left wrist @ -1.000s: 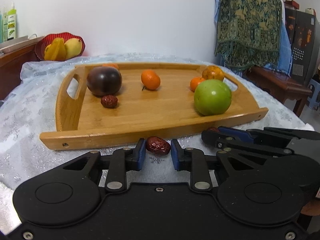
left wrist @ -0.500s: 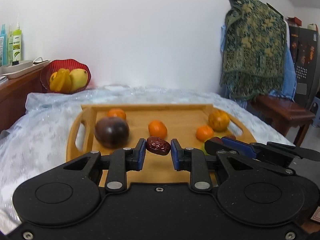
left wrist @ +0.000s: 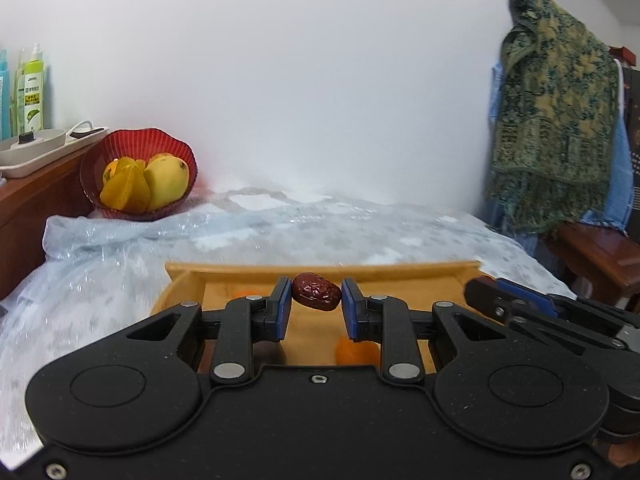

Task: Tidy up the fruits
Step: 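Lift the date with the left gripper while the right lifts its date over the tray, then carry the date with the left gripper while the right carries its date across the tray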

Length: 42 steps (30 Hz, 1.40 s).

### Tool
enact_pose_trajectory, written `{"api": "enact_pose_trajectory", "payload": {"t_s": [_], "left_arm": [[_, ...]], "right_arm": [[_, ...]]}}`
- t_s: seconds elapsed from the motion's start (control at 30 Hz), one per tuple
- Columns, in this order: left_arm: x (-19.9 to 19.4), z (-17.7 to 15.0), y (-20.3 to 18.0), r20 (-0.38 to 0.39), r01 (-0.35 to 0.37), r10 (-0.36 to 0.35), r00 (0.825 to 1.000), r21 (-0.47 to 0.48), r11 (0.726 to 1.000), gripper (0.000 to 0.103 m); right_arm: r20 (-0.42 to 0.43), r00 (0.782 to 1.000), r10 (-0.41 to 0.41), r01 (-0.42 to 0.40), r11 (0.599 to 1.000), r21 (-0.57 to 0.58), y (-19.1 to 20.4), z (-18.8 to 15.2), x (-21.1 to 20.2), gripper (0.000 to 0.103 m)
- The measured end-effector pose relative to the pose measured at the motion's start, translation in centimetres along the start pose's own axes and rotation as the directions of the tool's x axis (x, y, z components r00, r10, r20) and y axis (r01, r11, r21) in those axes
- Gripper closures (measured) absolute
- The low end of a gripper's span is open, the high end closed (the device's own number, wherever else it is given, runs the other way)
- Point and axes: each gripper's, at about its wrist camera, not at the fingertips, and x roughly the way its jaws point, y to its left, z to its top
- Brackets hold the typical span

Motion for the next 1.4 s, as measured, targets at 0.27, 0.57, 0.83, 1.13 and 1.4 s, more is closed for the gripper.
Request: {"api": "enact_pose_trajectory", "payload": {"t_s": [0.27,0.57,0.83,1.13,1.4], "left_arm": [[4.2,1.0,0.6,-0.038,-0.033,0.034,0.999,0.007,0.999,0.078],[7.6,1.5,1.5,-0.103,-0.055,0.054,0.993,-0.01,0.998,0.078],[9.0,1.6,2.0,-0.15,-0.068,0.066,0.987,-0.009,0.998,0.078],[9.7,1.6,2.0,-0.187,-0.055,0.055,0.981,0.005,0.998,0.078],[10.1,1.7,1.6,-0.216,-0.039,0.042,0.975,0.021,0.999,0.078]], "right_arm": [[-0.038,0.999,-0.016,0.016,1.0,0.01,-0.3,0.7,3.6,0.08],[-0.056,0.998,-0.019,0.019,1.0,-0.005,-0.1,1.8,6.3,0.08],[-0.144,0.99,-0.005,0.007,1.0,0.013,-1.0,2.3,8.1,0.08],[-0.287,0.958,0.026,-0.013,0.999,0.047,-1.4,2.5,10.4,0.08],[-0.35,0.937,0.019,-0.01,1.0,0.028,-1.5,2.5,11.4,0.08]]}}
